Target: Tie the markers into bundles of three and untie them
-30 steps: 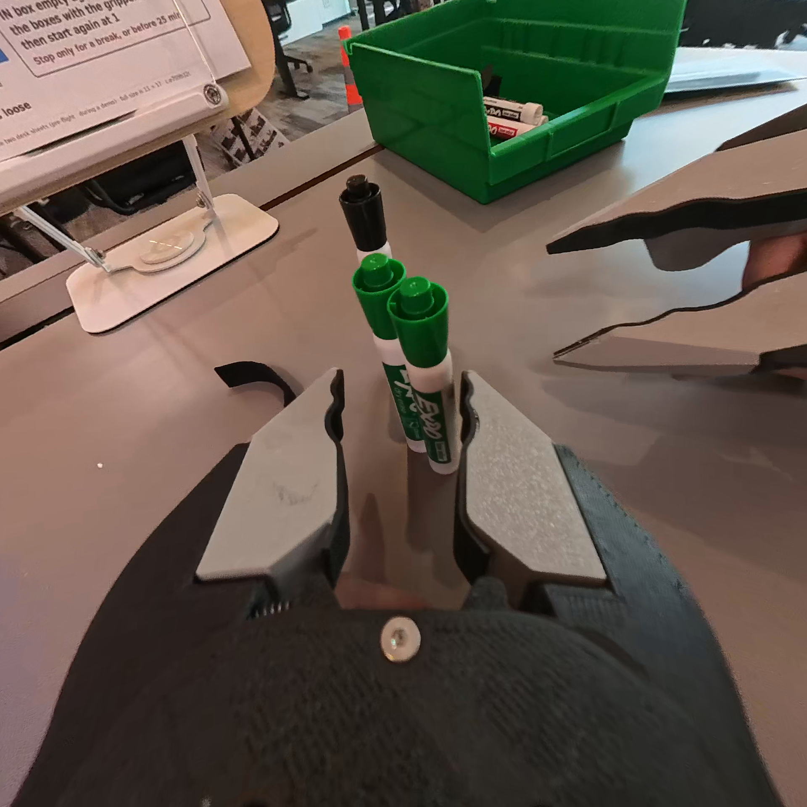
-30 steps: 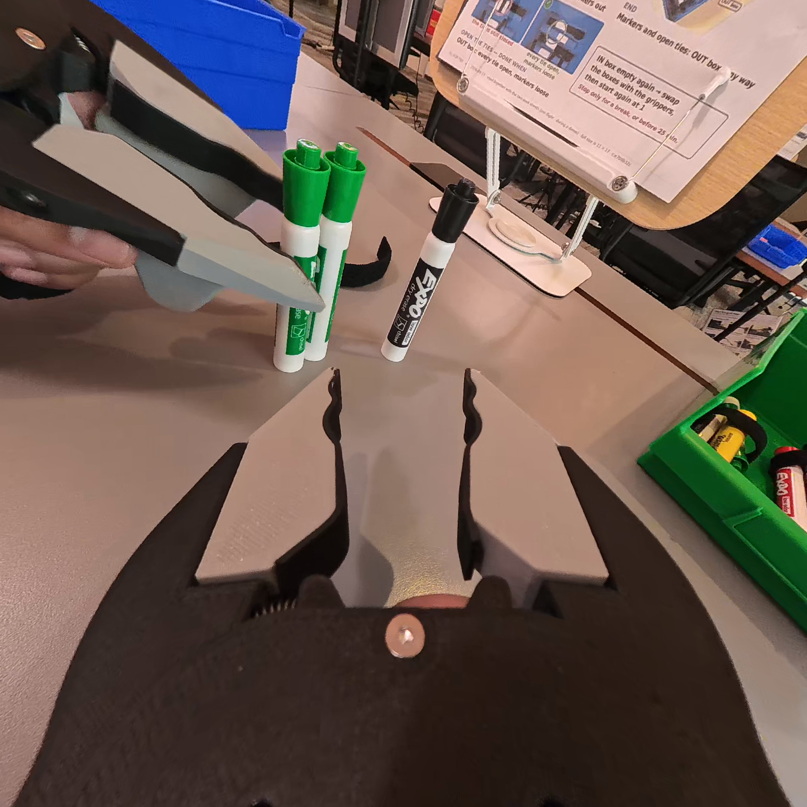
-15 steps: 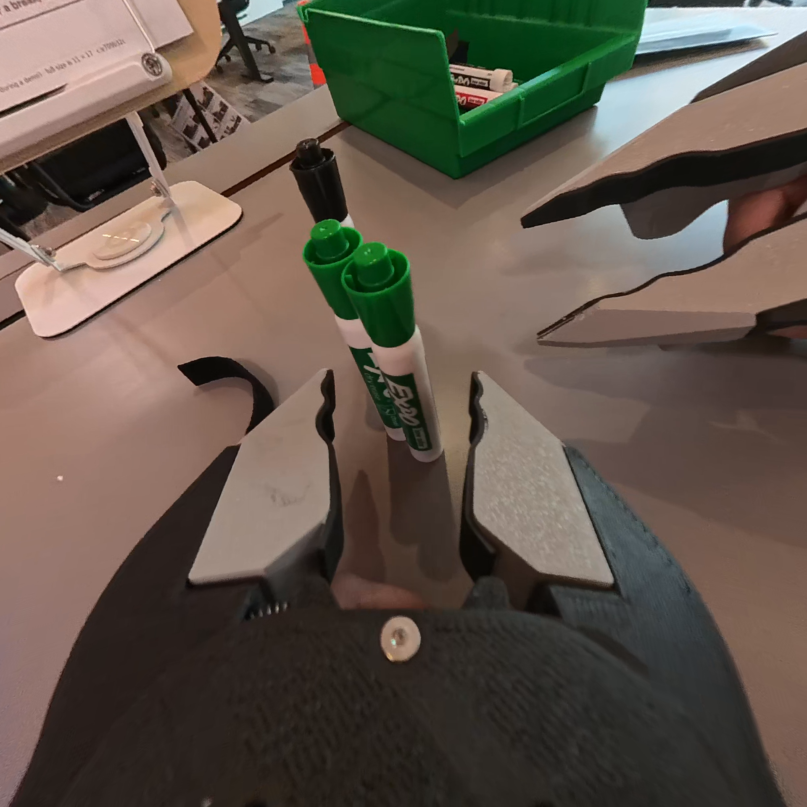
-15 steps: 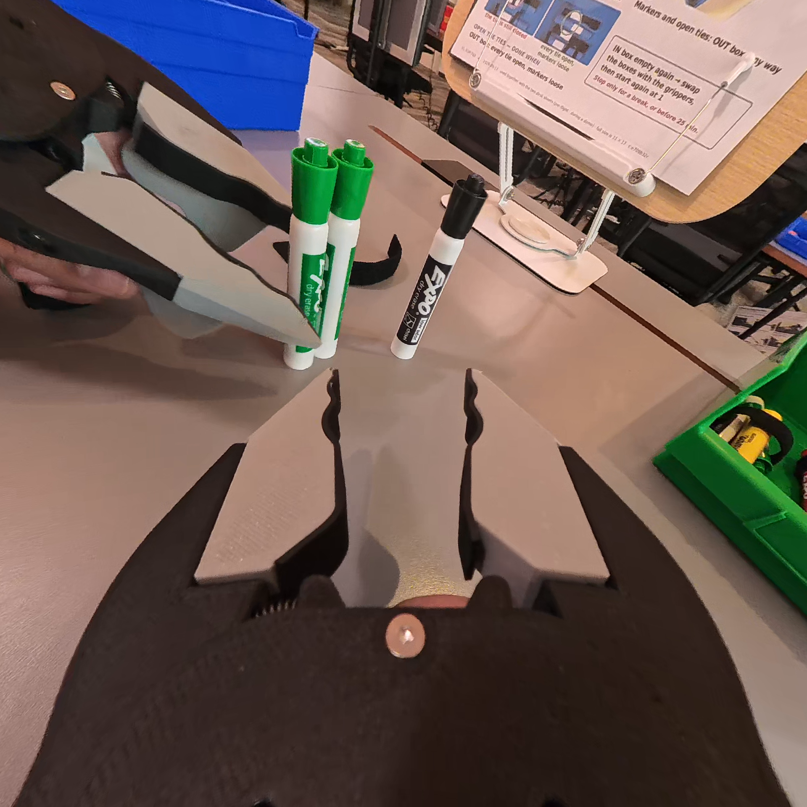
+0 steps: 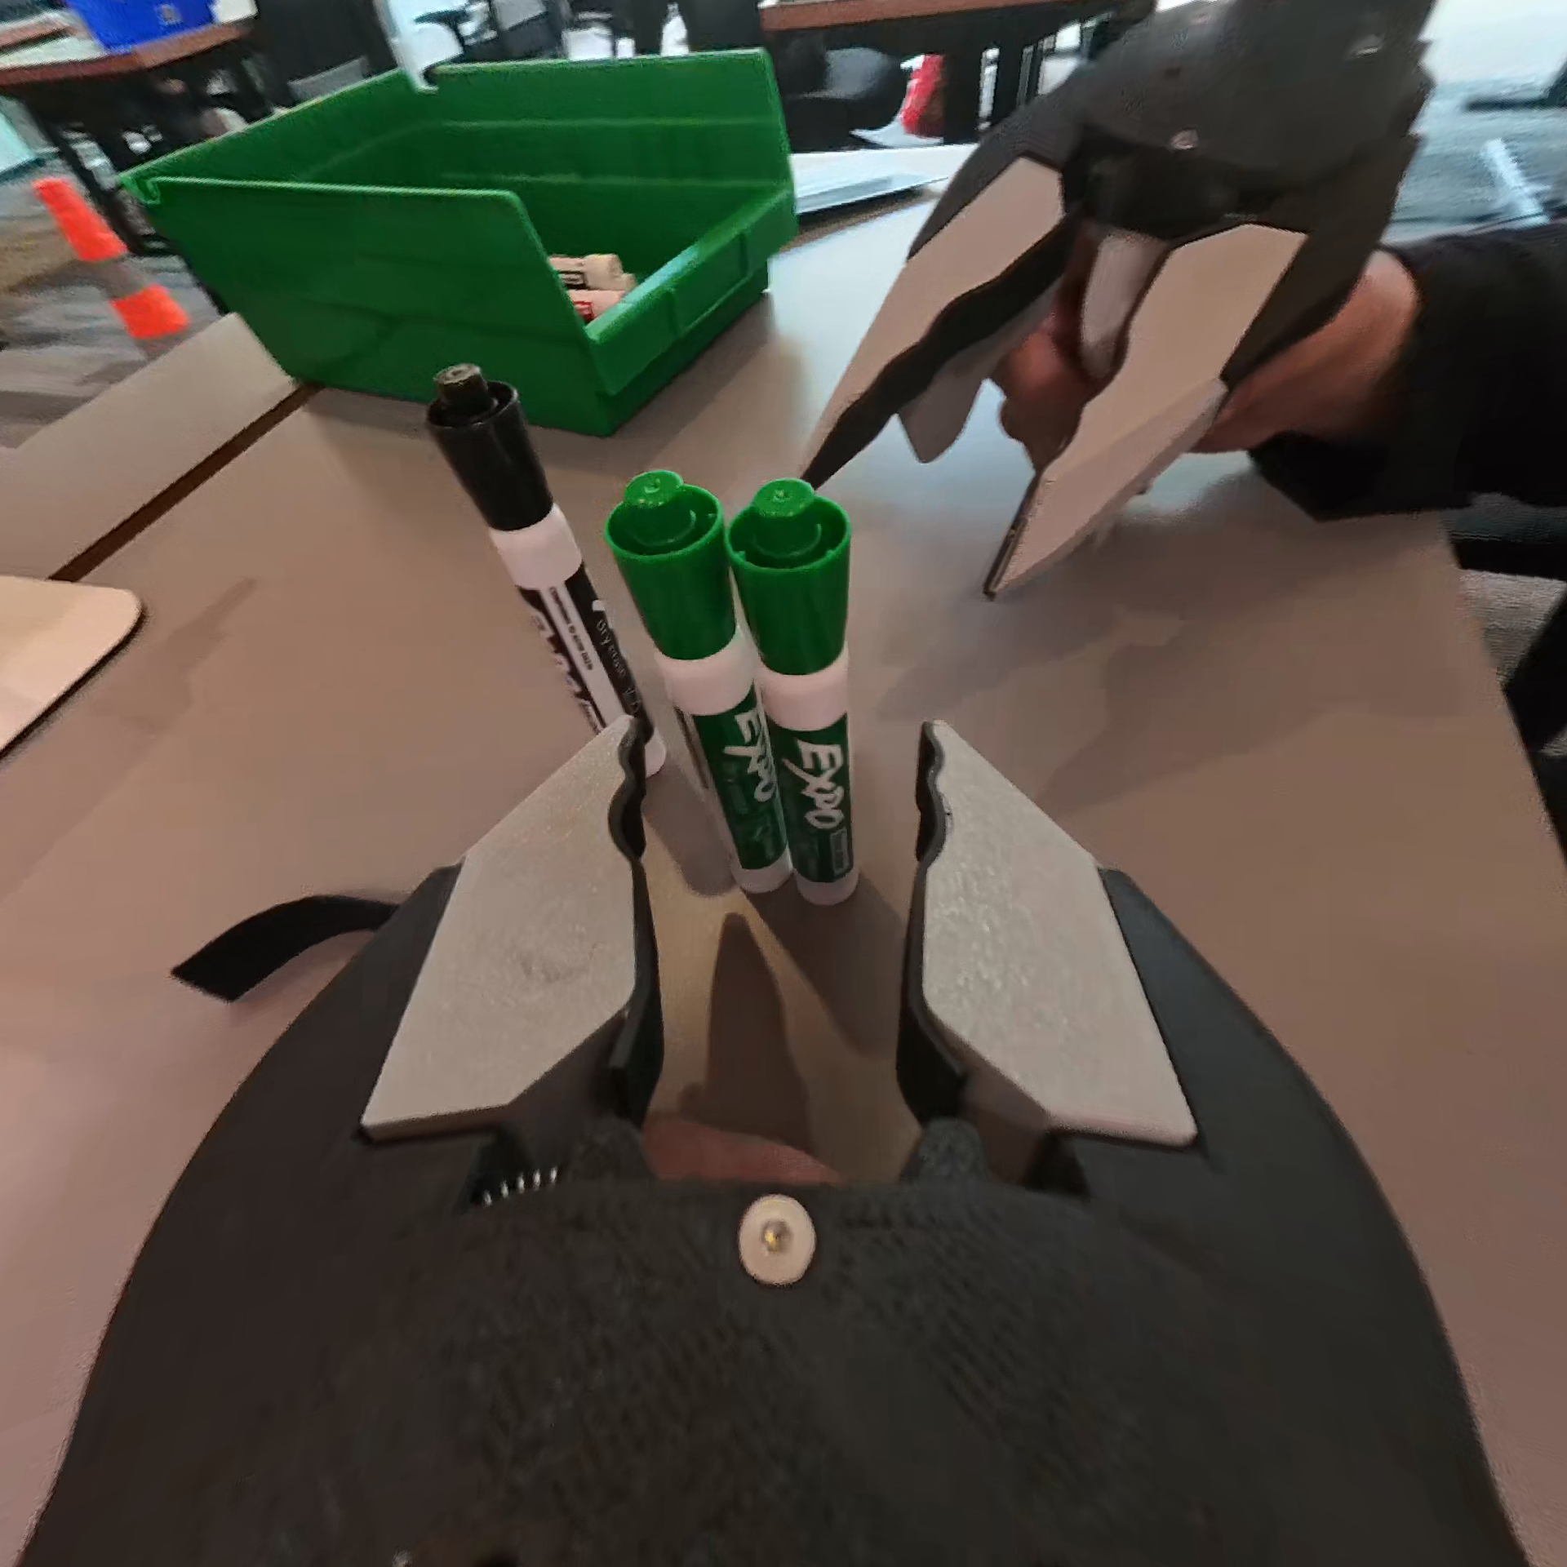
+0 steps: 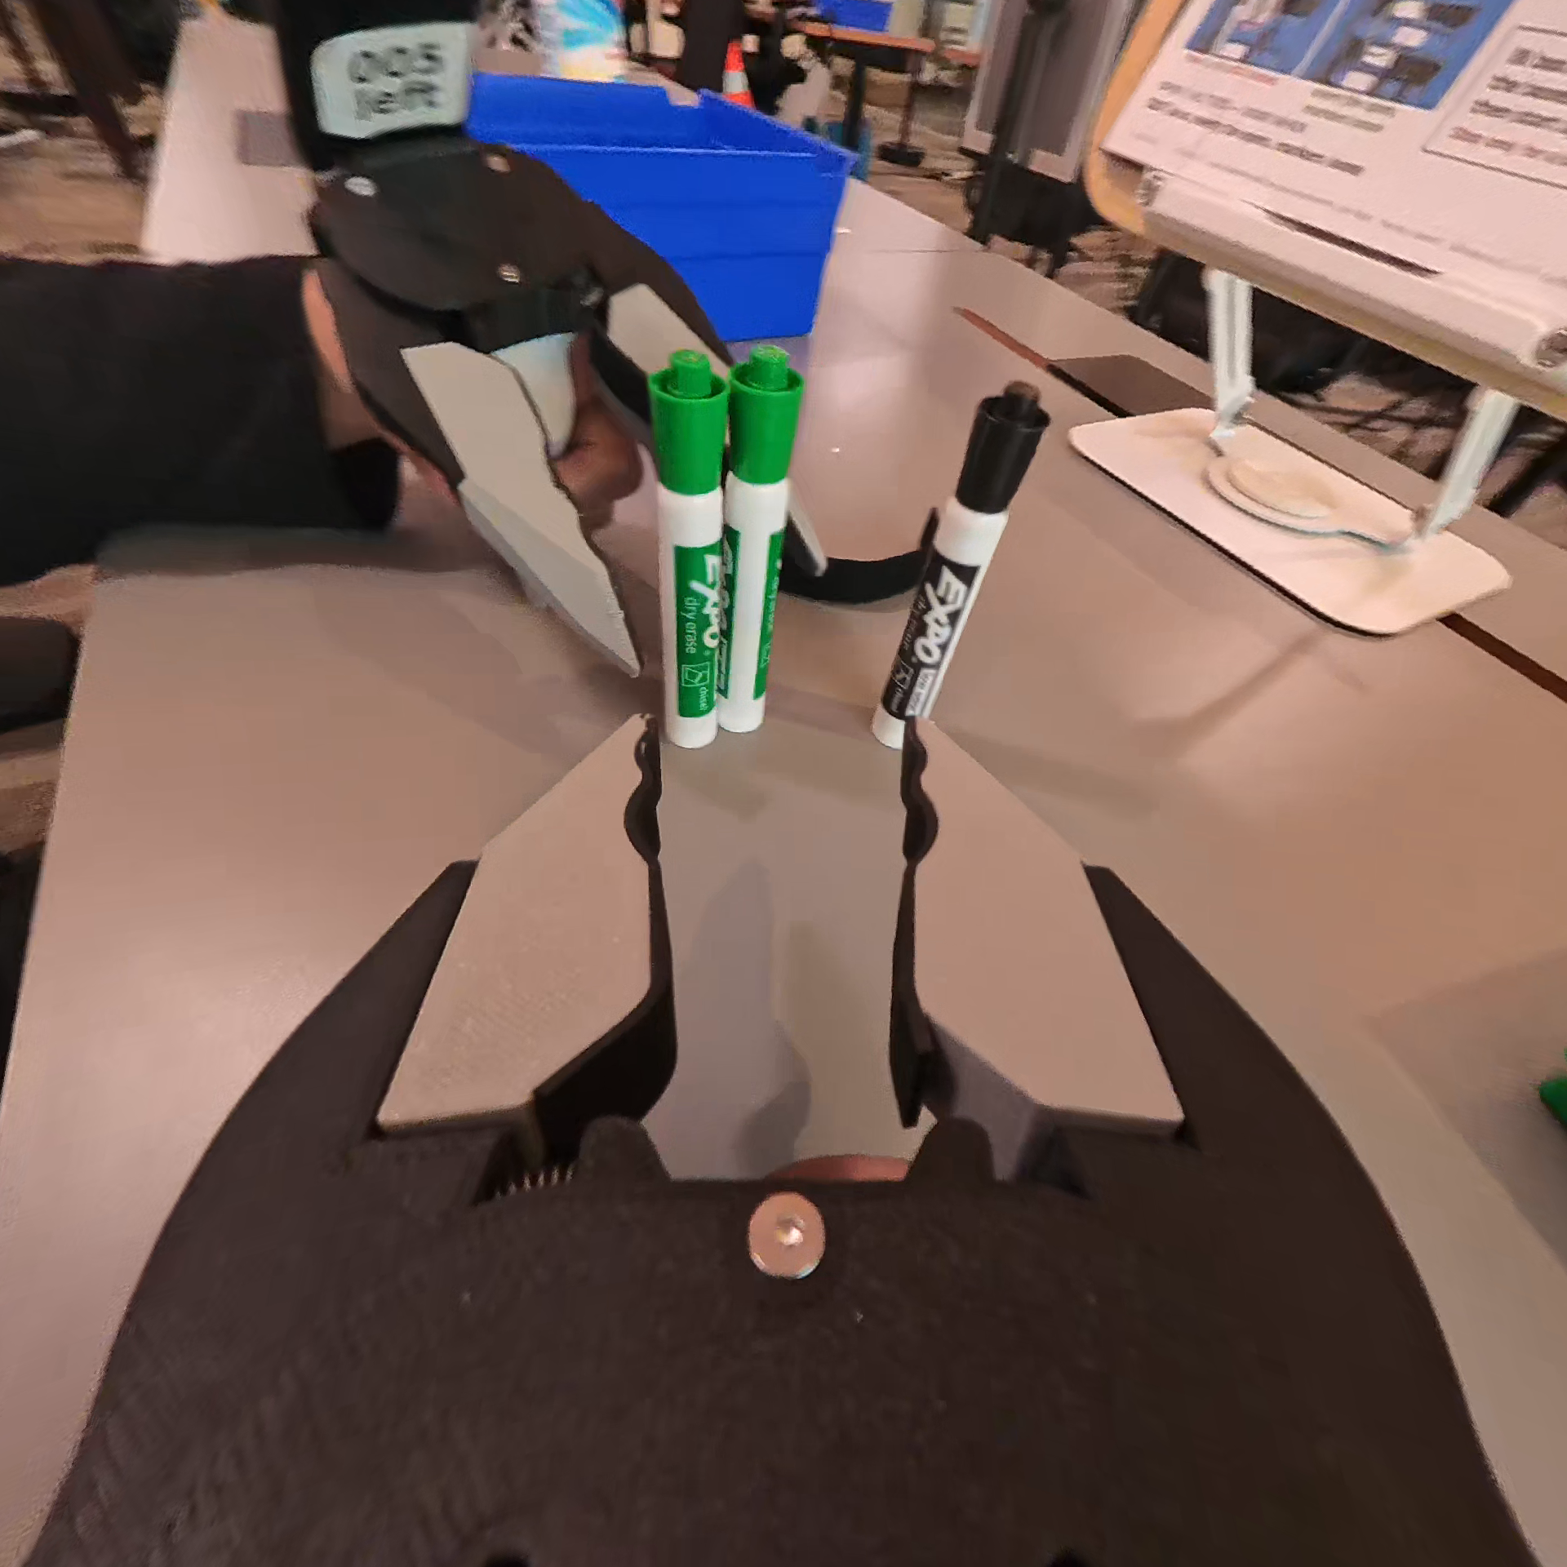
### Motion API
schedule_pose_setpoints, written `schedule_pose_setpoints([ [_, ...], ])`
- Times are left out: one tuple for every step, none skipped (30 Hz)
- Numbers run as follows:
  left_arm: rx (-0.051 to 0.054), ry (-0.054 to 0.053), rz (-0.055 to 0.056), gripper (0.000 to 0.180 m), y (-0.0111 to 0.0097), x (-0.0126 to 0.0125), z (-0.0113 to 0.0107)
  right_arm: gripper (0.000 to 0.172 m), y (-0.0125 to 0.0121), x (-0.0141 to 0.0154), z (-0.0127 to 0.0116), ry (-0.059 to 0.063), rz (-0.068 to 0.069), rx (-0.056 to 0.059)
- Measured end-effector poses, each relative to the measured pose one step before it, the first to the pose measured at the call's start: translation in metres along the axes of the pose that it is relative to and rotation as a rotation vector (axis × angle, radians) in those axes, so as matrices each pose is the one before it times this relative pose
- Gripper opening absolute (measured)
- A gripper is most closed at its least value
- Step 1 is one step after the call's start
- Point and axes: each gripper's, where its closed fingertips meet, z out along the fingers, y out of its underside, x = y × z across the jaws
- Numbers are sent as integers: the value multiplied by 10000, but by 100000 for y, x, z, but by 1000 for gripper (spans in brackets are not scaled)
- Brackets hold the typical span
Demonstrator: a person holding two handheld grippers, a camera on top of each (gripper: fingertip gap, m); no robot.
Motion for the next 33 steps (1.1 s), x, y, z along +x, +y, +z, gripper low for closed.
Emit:
schedule_pose_setpoints([
  [86,350,-29,62,-97,113,72,53,-277,-129,133,-404,-41,75],
  [127,266,-70,63,-183,20,23,53,-330,55,121,-308,0,146],
  [140,149,-51,64,-188,-89,-2,53,-285,137,117,-268,15,153],
  [120,98,-20,64,-130,-112,-31,53,-193,131,138,-264,59,147],
  [102,78,-10,64,-119,-96,-48,53,-93,157,141,-231,81,135],
  [137,44,-20,64,-175,-133,-71,52,114,124,168,-224,35,52],
  [173,29,-26,64,-225,-125,-93,52,356,129,178,-168,26,-53],
  [165,34,-28,64,-211,-104,-88,53,268,-21,146,-195,126,-109],
  [126,64,-41,63,-160,-67,-81,53,-83,-236,25,-272,85,-5],
  [74,108,-51,63,-93,3,-36,53,-177,-4,-43,-25,29,132],
  [13,120,-37,63,-7,24,22,53,-124,-8,-62,26,-22,82],
  [-16,99,-7,63,13,12,64,53,-44,-157,-47,-59,-45,29],
  [-20,102,7,64,7,49,103,54,25,-85,-8,-20,-20,-3],
  [-25,102,10,64,5,89,124,54,45,-35,25,1,-14,-34],
  [-33,92,25,64,14,103,124,54,23,-70,31,-30,-8,-18],
  [-14,68,34,65,-7,92,116,54,33,-74,51,-45,18,-22],
  [13,22,28,65,-56,28,101,54,30,-56,57,-40,26,-30],
  [-9,5,22,64,-22,9,108,54,4,-40,42,-25,14,-13],
  [-38,-6,24,64,23,-7,109,54,2,-35,20,-13,2,3],
  [-29,-6,31,64,10,29,113,53,-9,-18,18,-2,0,3],
  [2,-2,38,63,-34,37,102,54,-22,-23,7,-5,-7,8],
  [28,7,31,61,-73,63,89,53,-9,-24,3,4,-16,7],
  [14,16,21,60,-43,62,83,53,-4,-7,6,23,-19,2],
  [-14,-10,11,60,-3,15,97,53,-10,-17,1,17,-15,8],
  [-14,-1,-6,60,-9,19,85,53,-23,-53,16,-4,-13,7],
  [-2,26,-12,59,-15,58,55,53,-1,-61,10,-5,-17,-2],
  [22,28,-18,59,-38,73,34,53,5,-49,33,0,-19,-4],
  [42,36,-24,58,-71,68,36,53,2,-49,29,-5,-14,-9],
  [31,46,-23,58,-55,81,28,53,17,-43,50,-6,-5,-17],
  [13,49,-7,58,-36,84,34,53,-7,-41,54,-3,-3,-7],
  [8,38,0,58,-25,65,53,53,-15,-56,40,-13,-8,3],
  [13,24,-12,58,-27,33,39,53,-3,-76,39,-24,-13,1],
  [17,57,-21,58,-27,75,22,53,-5,-68,23,-15,-16,-2],
])
